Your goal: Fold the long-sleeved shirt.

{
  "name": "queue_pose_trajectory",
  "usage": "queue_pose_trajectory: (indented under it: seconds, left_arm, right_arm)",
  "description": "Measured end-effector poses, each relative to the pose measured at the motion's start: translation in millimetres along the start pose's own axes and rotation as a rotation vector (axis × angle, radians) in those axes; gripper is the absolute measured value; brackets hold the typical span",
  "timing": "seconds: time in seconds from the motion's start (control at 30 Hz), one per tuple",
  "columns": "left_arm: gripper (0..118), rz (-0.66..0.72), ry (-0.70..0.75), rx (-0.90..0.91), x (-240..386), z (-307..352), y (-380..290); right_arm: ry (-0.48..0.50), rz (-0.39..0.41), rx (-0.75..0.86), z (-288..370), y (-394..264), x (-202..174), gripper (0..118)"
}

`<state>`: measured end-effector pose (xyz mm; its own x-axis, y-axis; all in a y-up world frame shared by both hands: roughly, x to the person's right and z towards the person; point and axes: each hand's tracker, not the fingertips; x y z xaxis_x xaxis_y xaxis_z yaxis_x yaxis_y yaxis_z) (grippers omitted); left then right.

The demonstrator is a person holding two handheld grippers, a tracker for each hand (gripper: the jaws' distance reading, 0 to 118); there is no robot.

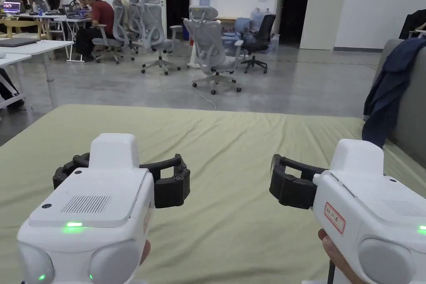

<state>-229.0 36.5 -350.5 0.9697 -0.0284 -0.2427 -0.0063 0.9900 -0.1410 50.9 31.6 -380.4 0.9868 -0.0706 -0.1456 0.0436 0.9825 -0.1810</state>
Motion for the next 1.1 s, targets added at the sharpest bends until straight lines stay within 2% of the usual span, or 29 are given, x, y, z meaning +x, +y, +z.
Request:
queue_pose_trajectory:
  seconds: [0.8, 0.97, 1.1]
  left_arm:
    - [118, 0.005, -0.011, 0.011, 0.8, -0.9, -0.2]
    - [118, 0.007, -0.015, 0.003, 1.0, -1.9, -1.2]
    - [118, 0.011, -0.021, 0.002, 1.2, -1.5, -1.5]
  right_arm:
    - [0.003, 0.002, 0.004, -0.1, -1.3, 1.1, 118]
    - [-0.018, 0.034, 0.023, 0.3, -1.4, -0.7, 118]
    - [-0.018, 0.03, 0.032, 1.5, -0.3, -0.3, 118]
